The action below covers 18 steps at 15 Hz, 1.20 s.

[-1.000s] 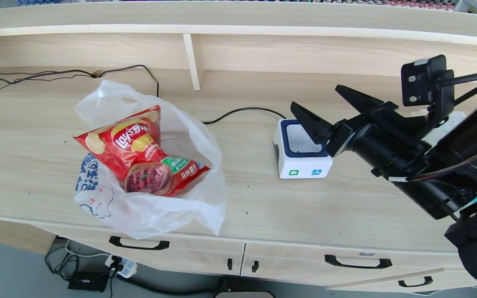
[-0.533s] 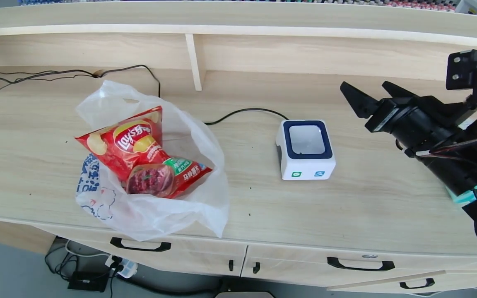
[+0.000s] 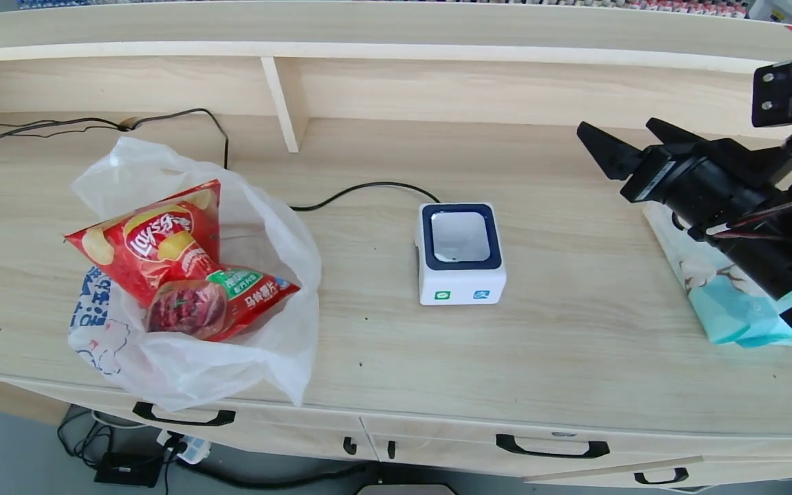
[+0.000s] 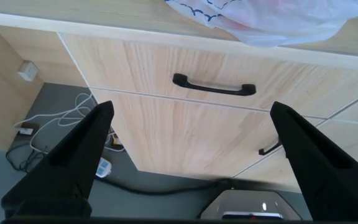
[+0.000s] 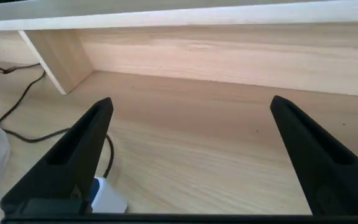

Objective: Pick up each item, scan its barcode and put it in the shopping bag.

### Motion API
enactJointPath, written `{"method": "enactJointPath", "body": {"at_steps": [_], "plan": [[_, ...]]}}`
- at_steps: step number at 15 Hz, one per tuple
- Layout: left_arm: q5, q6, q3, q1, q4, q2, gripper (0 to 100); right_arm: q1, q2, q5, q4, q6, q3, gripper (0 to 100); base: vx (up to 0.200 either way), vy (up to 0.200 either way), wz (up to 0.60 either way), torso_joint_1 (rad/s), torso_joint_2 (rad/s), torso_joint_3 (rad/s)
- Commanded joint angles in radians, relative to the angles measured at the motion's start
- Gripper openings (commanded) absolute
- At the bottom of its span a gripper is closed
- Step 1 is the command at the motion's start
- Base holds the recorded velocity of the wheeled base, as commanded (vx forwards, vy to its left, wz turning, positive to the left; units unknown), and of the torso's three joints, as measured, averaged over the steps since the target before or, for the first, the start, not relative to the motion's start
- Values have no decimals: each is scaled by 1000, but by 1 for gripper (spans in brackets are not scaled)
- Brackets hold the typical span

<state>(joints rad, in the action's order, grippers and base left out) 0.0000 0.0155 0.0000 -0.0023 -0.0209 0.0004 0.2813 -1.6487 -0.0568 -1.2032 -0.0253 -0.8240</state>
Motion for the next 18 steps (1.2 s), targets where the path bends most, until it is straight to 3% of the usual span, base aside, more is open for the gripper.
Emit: {"method": "enactJointPath", "body": {"at_steps": [1,3,4,6,12,16,18], "plan": [[0,1,0,1,-1,1,100,-7,-5,25,7,15,-3,100,-200,0,0,12,7,-12],[0,1,0,1,-1,1,100,-48,9,72,76,22,3,100,-200,0,0,-5,2,5],[0,1,0,1,-1,1,100,-91,53,64,205,62,-3,100,-200,0,0,-51,-32,12],[0,1,0,1,-2,1,100,-126,78,18,318,85,-21,100,0,-100,0,-6,1,6],[0,-2,0,1,-4,1,100,-379,147,-81,861,283,-253,100,0,0,0,8,4,-2],[0,0,0,1,-4,1,100,-545,124,-147,907,369,-283,100,0,0,0,0,0,0],[0,0,0,1,-4,1,100,-564,122,-190,909,384,-250,100,0,0,0,0,0,0]]}}
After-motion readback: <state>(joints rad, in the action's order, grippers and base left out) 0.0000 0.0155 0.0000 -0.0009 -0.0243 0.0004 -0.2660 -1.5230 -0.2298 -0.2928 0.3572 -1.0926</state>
